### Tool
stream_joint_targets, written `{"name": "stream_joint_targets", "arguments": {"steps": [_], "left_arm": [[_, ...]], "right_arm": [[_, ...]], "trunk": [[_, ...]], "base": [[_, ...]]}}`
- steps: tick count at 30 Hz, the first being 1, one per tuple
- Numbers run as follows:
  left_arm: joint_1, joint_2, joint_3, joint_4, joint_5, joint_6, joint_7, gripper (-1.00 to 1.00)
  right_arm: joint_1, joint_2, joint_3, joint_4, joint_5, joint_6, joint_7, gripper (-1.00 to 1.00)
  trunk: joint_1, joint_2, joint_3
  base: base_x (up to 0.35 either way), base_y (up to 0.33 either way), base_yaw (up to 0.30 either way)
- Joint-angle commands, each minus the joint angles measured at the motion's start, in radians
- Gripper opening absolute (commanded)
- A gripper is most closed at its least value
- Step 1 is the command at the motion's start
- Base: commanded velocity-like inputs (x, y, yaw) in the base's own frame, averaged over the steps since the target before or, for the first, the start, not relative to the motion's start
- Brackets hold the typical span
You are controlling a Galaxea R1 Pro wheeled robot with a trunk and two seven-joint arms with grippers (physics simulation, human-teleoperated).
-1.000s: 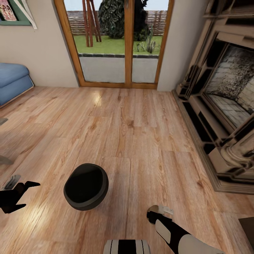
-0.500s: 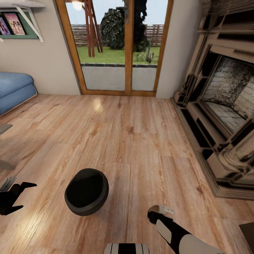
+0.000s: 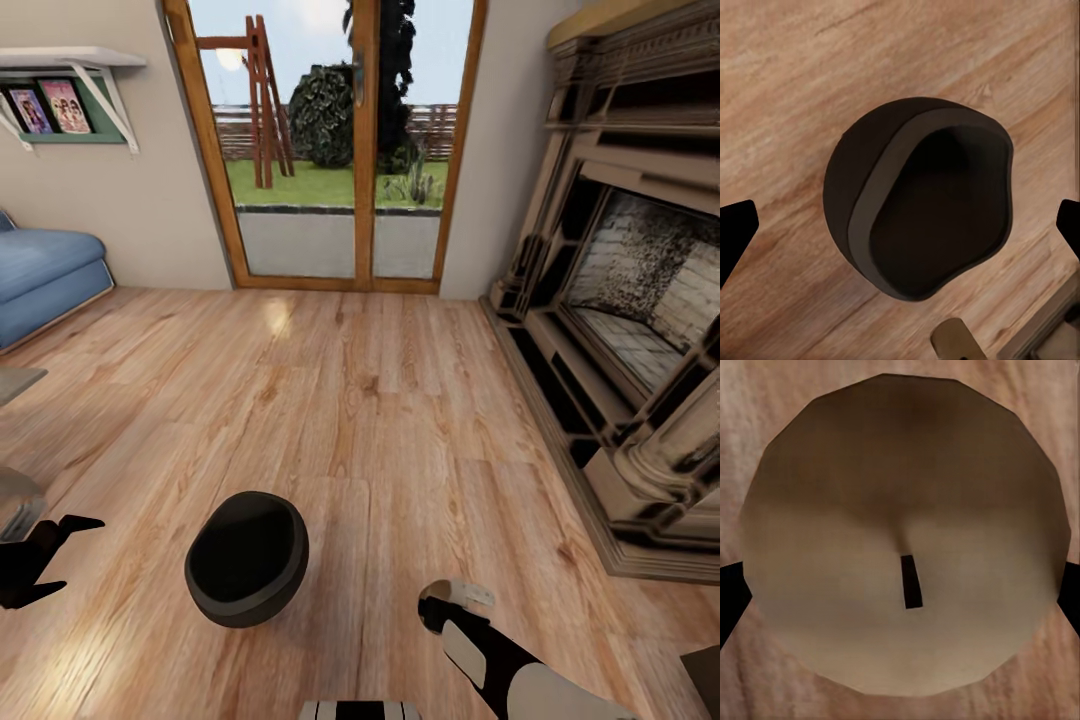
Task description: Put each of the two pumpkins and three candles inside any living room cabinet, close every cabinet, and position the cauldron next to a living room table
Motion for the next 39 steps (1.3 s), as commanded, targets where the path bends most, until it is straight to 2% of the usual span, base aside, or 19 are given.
{"name": "stream_joint_targets", "arguments": {"steps": [1,6,16,39], "left_arm": [[-0.001,0.000,0.001,-0.001,0.009,0.003,0.010,1.00],[-0.001,0.000,0.001,-0.002,0.010,0.004,0.010,1.00],[-0.001,-0.002,0.001,-0.004,0.011,0.005,0.010,1.00],[-0.001,-0.002,0.001,-0.002,0.014,0.006,0.010,1.00]], "right_arm": [[0.000,-0.001,0.008,-0.002,-0.007,0.004,-0.007,-1.00],[0.000,-0.001,0.008,-0.005,-0.007,0.002,-0.006,-1.00],[0.000,-0.001,0.008,-0.007,-0.007,0.001,-0.002,-1.00],[0.000,-0.002,0.008,-0.010,-0.007,0.001,-0.001,-1.00]], "trunk": [[-0.001,0.000,0.003],[-0.003,0.001,0.022],[-0.041,0.071,0.054],[-0.129,0.232,0.126]], "base": [[0.000,0.000,0.000],[-0.003,0.000,0.000],[-0.099,0.000,0.000],[-0.302,0.000,0.000]]}}
